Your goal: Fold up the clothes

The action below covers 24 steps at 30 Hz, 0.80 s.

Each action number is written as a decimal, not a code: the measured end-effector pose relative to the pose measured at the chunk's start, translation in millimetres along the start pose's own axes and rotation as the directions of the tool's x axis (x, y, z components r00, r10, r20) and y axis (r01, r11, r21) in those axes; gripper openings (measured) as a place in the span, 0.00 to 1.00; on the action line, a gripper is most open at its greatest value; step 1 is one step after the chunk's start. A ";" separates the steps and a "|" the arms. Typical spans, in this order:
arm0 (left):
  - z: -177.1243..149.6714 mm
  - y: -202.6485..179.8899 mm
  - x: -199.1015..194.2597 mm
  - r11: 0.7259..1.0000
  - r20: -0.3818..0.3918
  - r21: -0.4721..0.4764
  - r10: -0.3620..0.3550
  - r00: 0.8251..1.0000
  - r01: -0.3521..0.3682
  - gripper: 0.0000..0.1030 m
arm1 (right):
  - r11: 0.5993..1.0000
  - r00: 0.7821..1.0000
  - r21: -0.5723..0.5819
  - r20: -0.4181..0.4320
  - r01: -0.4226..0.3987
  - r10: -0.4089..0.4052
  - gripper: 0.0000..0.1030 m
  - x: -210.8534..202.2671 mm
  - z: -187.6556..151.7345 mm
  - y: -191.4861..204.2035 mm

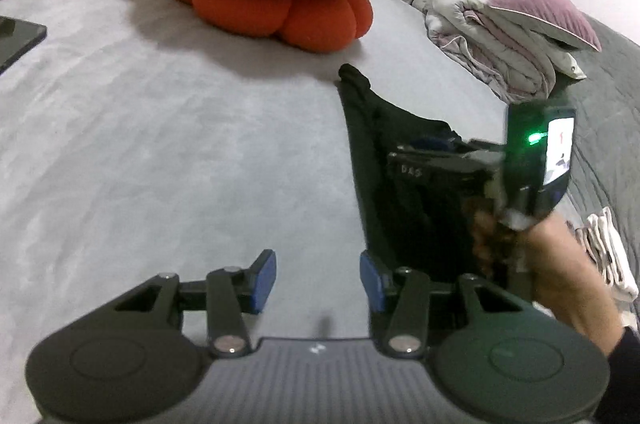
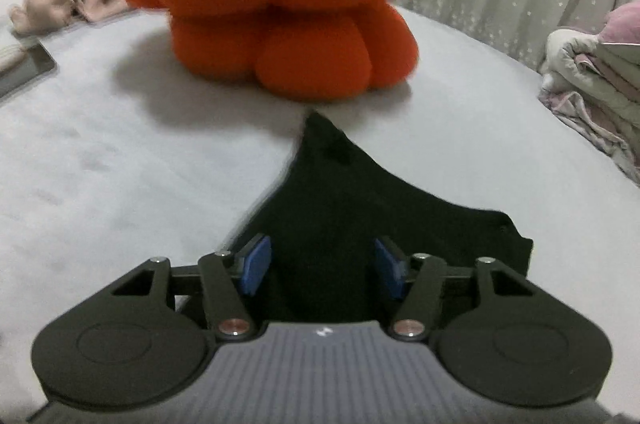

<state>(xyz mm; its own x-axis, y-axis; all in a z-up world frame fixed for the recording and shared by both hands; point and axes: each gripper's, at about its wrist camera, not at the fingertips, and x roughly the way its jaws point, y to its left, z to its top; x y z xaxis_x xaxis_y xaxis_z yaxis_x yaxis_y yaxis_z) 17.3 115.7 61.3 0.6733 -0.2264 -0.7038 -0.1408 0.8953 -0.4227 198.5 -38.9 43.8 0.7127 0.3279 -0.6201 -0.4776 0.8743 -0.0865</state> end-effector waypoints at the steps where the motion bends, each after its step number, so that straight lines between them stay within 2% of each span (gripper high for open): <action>1: 0.9 -1.8 0.8 1.000 0.003 0.005 -0.003 1.000 0.003 0.46 | 1.000 1.000 0.011 -0.005 0.011 -0.011 0.13 5.5 -1.1 -3.9; 2: 1.8 -4.1 1.9 1.000 0.006 0.009 -0.004 1.000 0.004 0.46 | 0.999 1.000 0.022 -0.010 0.023 -0.023 0.08 11.1 -2.1 -7.7; 3: 3.1 -5.8 2.7 1.000 0.008 0.011 -0.005 1.000 0.005 0.46 | 0.998 1.000 0.050 -0.006 0.030 -0.030 0.08 12.9 -3.5 -14.1; 5: 3.4 -8.0 6.5 1.000 0.004 0.017 -0.006 1.000 0.006 0.46 | 0.981 0.999 0.193 0.047 0.010 -0.019 0.11 -3.5 -8.9 -40.3; 7: 2.1 -7.3 11.3 1.000 -0.009 0.027 0.010 1.000 -0.009 0.46 | 0.952 0.997 0.302 0.076 -0.044 0.022 0.11 -13.6 -18.4 -61.4; 10: 1.3 -5.6 14.2 0.999 -0.015 0.028 0.038 0.999 -0.037 0.46 | 0.885 0.990 0.450 0.121 -0.119 0.071 0.11 -27.5 -32.5 -92.3; 11: 2.2 -5.4 14.6 0.999 -0.013 0.023 0.037 0.999 -0.036 0.46 | 0.865 0.990 0.487 0.121 -0.118 0.067 0.11 -27.8 -37.2 -99.7; 14: 2.3 -8.5 19.1 0.999 -0.018 0.034 0.038 0.999 -0.037 0.46 | 0.765 0.989 0.628 0.127 -0.143 0.080 0.11 -29.4 -55.4 -122.2; 15: 1.6 -9.6 20.7 0.999 -0.023 0.040 0.038 0.999 -0.037 0.46 | 0.755 0.991 0.643 0.116 -0.132 0.074 0.11 -30.0 -61.4 -125.5; 16: 0.7 -10.7 22.4 0.998 -0.029 0.046 0.039 0.999 -0.038 0.46 | 0.758 0.993 0.642 0.103 -0.114 0.061 0.12 -31.0 -66.0 -126.5; 18: 0.1 -12.7 24.1 0.998 -0.034 0.053 0.034 0.999 -0.032 0.46 | 0.843 0.995 0.534 0.097 -0.067 0.017 0.22 -34.9 -64.0 -112.5; 19: -0.1 -13.2 24.3 0.998 -0.034 0.054 0.034 0.999 -0.032 0.46 | 0.872 0.995 0.485 0.102 -0.068 0.020 0.23 -36.7 -61.0 -104.3; 20: 0.1 -13.4 24.7 0.998 -0.033 0.055 0.036 0.999 -0.034 0.46 | 0.891 0.993 0.447 0.110 -0.082 0.036 0.30 -37.4 -56.2 -96.3; 21: 0.1 -13.7 25.1 0.998 -0.034 0.055 0.038 0.999 -0.036 0.46 | 0.904 0.991 0.416 0.125 -0.096 0.048 0.51 -37.8 -50.4 -88.6; 22: -0.2 -13.9 25.4 0.998 -0.035 0.057 0.039 0.999 -0.037 0.46 | 0.916 0.988 0.386 0.149 -0.105 0.051 0.62 -37.7 -43.8 -80.8; 24: -0.2 -14.1 25.9 0.997 -0.037 0.061 0.041 0.998 -0.039 0.46 | 0.949 0.986 0.299 0.157 -0.100 0.055 0.62 -28.0 -27.3 -65.2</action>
